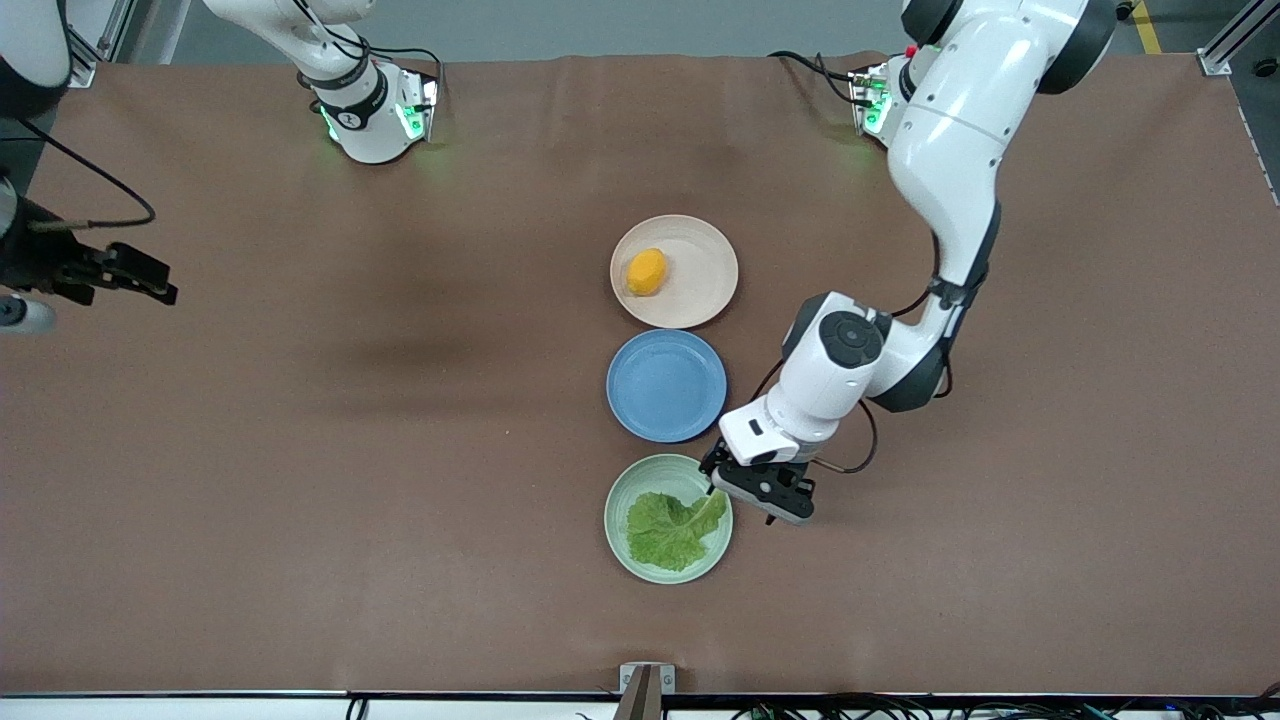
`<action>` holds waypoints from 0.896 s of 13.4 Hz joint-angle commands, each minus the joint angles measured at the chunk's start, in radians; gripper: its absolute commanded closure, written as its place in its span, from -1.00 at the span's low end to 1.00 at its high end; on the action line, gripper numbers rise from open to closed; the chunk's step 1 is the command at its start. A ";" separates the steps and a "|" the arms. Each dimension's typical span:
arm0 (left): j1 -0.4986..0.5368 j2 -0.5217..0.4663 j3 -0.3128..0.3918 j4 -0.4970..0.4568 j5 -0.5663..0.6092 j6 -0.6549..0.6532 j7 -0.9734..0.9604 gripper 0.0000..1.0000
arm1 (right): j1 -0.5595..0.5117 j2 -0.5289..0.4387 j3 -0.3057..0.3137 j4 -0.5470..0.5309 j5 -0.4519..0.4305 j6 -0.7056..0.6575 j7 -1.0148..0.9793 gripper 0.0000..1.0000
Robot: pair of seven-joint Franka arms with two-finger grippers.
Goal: Pick lemon and lettuce from plates
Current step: 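Reach the left gripper to the lettuce while the right gripper moves toward the lemon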
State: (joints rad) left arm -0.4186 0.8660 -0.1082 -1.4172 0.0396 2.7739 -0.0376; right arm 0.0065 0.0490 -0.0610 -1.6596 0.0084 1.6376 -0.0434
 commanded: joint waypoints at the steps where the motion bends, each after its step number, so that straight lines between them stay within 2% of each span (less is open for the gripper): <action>1: -0.022 0.099 0.002 0.087 -0.006 0.070 0.004 -0.98 | 0.041 0.006 -0.005 -0.003 0.048 -0.005 0.133 -1.00; 4: -0.052 0.168 0.005 0.122 -0.006 0.145 0.010 -0.77 | 0.171 0.005 -0.003 -0.035 0.097 -0.004 0.397 -1.00; 7: -0.060 0.188 0.013 0.123 0.003 0.168 0.030 -0.59 | 0.314 0.000 -0.003 -0.095 0.125 0.071 0.649 -1.00; 9: -0.060 0.192 0.015 0.121 0.003 0.170 0.059 -0.37 | 0.416 -0.001 0.000 -0.164 0.125 0.161 0.822 -1.00; 12: -0.060 0.191 0.015 0.116 0.003 0.170 0.110 0.26 | 0.605 0.017 0.000 -0.274 0.125 0.363 1.084 -1.00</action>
State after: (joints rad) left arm -0.4677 1.0438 -0.1046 -1.3240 0.0396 2.9351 0.0408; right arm 0.5122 0.0739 -0.0489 -1.8490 0.1198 1.8915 0.9030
